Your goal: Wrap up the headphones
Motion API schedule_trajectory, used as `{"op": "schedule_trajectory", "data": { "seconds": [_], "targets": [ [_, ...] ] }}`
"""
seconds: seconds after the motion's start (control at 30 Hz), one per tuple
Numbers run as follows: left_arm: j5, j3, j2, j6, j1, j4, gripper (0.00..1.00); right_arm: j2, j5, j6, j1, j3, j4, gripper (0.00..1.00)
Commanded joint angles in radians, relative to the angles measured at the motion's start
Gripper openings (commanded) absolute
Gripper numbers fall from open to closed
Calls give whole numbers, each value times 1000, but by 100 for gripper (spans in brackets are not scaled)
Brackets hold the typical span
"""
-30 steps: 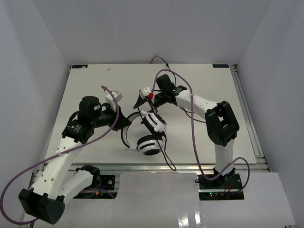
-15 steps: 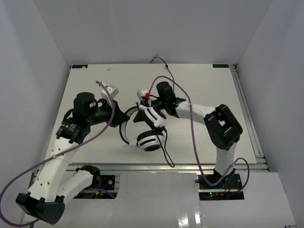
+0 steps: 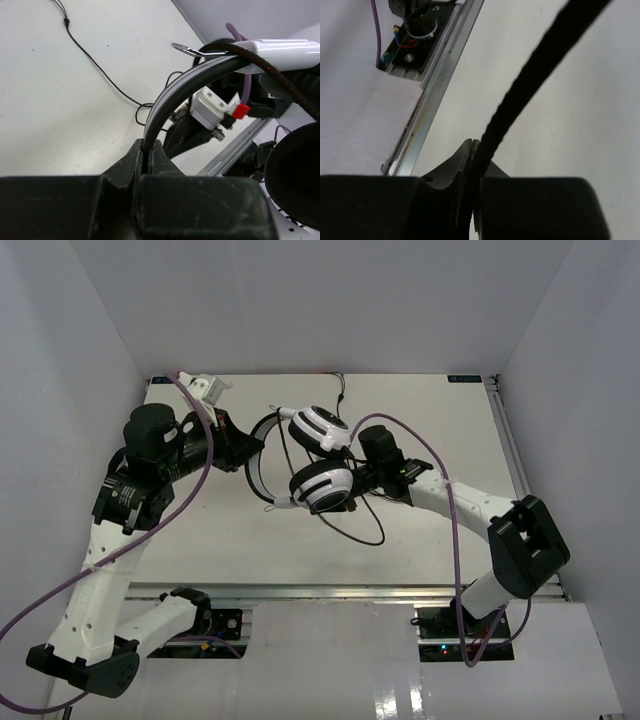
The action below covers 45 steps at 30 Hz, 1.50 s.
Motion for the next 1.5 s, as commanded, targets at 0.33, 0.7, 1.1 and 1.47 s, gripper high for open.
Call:
{"op": "schedule_trajectory", "data": {
  "seconds": [0.33, 0.7, 1.1, 1.47],
  "targets": [
    [-307, 107, 47, -52, 0, 22, 0, -253, 79, -138, -92, -260, -150, 8],
    [-364, 299, 157, -2, 0, -9, 0, -193, 63, -253, -239, -359, -182, 8],
    [-454, 315, 203, 23, 0, 23, 0, -145, 40, -627, -198, -311, -563, 8],
    [-604, 404, 357, 66, 40, 95, 0, -468, 269, -684, -144, -403, -569, 8]
  ]
}}
